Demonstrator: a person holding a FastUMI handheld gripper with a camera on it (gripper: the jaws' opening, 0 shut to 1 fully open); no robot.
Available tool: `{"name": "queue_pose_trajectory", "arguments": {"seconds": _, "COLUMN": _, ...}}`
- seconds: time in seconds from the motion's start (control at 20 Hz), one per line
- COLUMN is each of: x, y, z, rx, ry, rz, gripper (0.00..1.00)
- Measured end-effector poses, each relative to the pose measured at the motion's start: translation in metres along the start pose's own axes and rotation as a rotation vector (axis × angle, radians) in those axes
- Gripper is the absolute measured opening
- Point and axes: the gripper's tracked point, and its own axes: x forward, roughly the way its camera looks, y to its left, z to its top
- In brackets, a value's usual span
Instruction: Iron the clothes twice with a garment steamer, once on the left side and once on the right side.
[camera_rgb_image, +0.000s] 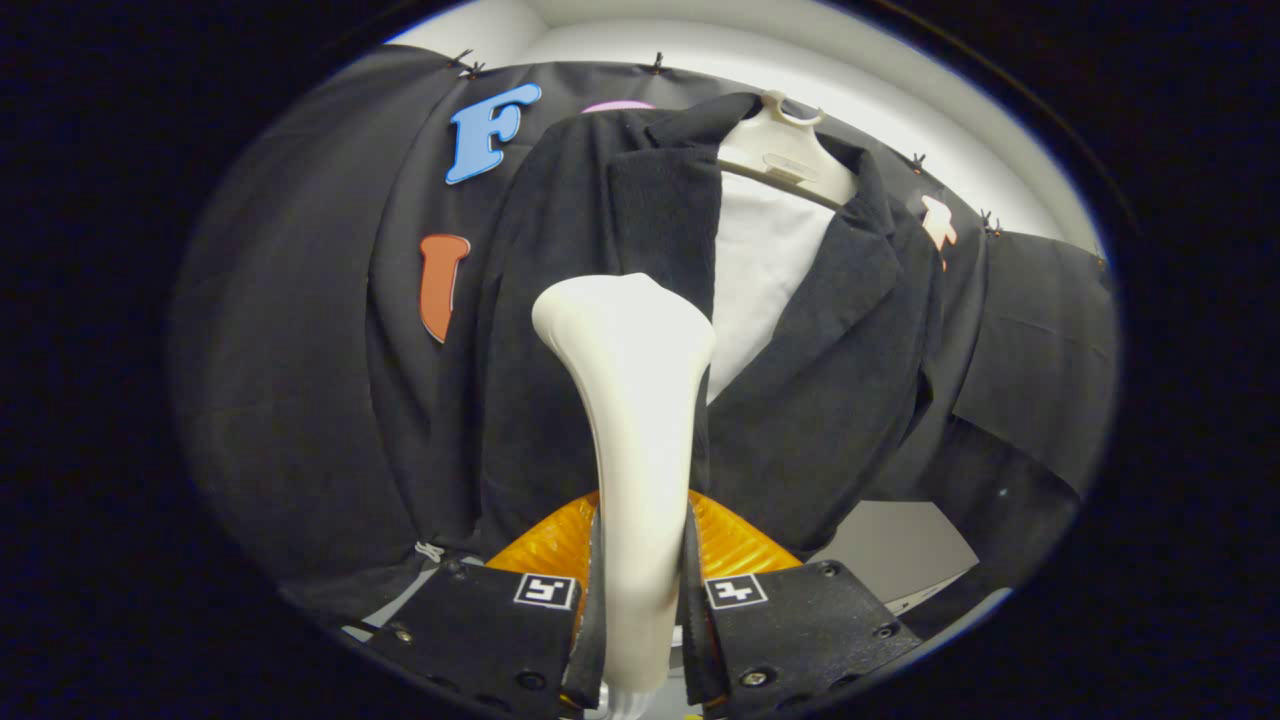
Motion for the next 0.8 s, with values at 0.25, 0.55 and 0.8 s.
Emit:
{"name": "queue_pose_trajectory", "arguments": {"seconds": 0.25, "x": 0.0010, "y": -0.0009, "z": -0.0025, "rx": -0.032, "ry": 0.040, "rz": 0.007, "gripper": 0.34}}
{"name": "queue_pose_trajectory", "arguments": {"seconds": 0.55, "x": 0.0013, "y": -0.0022, "z": -0.0042, "rx": -0.056, "ry": 0.092, "rz": 0.026, "gripper": 0.34}}
{"name": "queue_pose_trajectory", "arguments": {"seconds": 0.8, "x": 0.0033, "y": 0.0005, "z": -0.0093, "rx": -0.071, "ry": 0.133, "rz": 0.031, "gripper": 0.34}}
